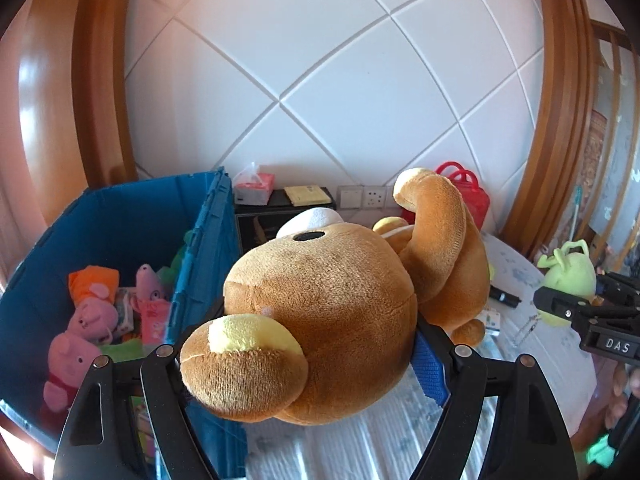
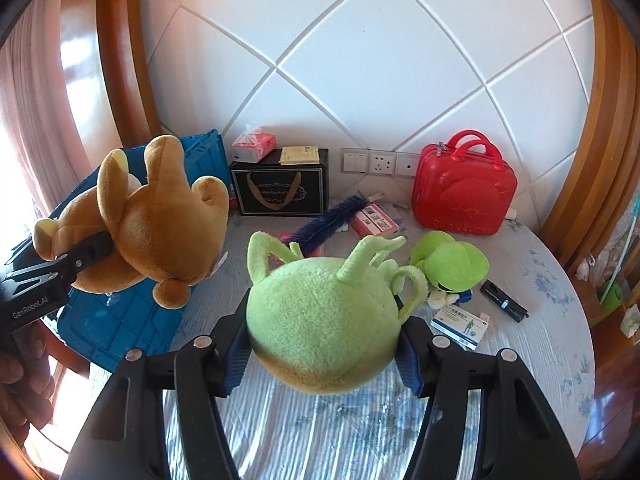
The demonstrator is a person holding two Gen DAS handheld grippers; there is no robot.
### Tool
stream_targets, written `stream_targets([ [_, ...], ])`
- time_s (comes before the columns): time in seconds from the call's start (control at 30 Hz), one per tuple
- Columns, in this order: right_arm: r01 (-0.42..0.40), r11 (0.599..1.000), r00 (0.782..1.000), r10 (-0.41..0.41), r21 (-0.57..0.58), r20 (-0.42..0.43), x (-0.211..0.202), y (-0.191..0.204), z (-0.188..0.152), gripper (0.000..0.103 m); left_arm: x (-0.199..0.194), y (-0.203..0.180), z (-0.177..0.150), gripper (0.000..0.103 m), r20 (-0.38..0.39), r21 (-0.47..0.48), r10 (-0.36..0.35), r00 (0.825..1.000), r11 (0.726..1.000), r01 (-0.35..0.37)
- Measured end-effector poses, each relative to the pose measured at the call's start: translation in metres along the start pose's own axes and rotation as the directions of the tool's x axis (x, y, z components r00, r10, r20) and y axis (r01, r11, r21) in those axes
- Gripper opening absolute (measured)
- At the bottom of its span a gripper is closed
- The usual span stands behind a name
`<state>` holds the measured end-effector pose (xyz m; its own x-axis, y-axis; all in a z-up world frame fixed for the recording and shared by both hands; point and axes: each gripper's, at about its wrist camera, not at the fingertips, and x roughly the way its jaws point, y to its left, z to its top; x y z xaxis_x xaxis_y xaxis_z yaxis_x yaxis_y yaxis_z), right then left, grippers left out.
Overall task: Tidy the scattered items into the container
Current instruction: 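Lift the teddy bear and green frog toy and carry both over the blue crate, then open the left tool over the crate while the right tool releases the frog toy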
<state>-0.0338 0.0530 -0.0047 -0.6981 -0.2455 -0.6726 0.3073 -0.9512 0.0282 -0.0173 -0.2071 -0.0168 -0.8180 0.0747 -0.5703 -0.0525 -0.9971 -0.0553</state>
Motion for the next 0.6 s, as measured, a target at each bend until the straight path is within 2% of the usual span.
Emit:
stream_targets([
  [0.27,-0.07,0.994,0.997,0.072,-0.079,0.012,0.018,0.083,0.026,0.059,-0.016,0.072,0.0,0.083,0.032,-0.034,0.054,0.998,0.998,-0.053],
  [0.37,-0.107,0.987,0.994,0.109,-0.116,0.012,0.023,0.117,0.039,0.059,-0.026,0.102,0.0,0.083,0.04,-0.095,0.037,0.999,0.995,-0.033],
  [0.6,-0.179,0.958,0.982,0.186,-0.223,0.014,0.029,0.192,0.064,0.059,-0.041,0.166,-0.008,0.083,0.059,-0.164,0.127,0.99,0.98,-0.116],
])
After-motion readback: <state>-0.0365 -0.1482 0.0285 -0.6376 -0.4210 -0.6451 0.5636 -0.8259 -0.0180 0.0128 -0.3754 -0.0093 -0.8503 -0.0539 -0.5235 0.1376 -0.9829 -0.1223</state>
